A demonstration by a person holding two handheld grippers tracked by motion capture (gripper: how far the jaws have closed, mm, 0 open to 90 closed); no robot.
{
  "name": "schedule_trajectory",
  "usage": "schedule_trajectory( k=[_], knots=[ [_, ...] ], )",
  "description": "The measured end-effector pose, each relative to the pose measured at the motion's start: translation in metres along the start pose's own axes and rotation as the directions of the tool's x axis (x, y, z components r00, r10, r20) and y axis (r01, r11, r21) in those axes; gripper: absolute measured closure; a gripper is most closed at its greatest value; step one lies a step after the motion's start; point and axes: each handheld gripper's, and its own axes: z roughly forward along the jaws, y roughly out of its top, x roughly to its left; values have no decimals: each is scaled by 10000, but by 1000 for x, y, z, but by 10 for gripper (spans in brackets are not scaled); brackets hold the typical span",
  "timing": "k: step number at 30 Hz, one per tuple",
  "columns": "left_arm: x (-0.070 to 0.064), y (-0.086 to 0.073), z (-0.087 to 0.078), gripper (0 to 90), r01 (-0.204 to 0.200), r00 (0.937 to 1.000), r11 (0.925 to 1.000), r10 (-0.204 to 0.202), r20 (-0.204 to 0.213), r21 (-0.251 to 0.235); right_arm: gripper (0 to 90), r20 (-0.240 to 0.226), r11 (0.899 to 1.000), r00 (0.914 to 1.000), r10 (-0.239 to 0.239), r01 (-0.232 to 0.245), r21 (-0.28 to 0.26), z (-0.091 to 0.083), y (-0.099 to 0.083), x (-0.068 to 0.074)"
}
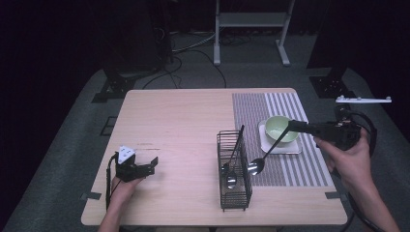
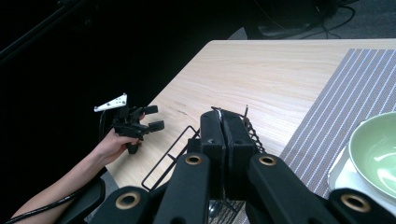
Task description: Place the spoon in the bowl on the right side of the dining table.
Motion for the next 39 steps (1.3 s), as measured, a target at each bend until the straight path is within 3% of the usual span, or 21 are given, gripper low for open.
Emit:
schedule_trajectory(
  k=[39],
  knots=[
    [0, 0, 0, 0, -43, 10000, 10000, 43, -3, 54, 884, 747, 9966, 9939, 813, -821, 69, -10, -22, -38]
  ],
)
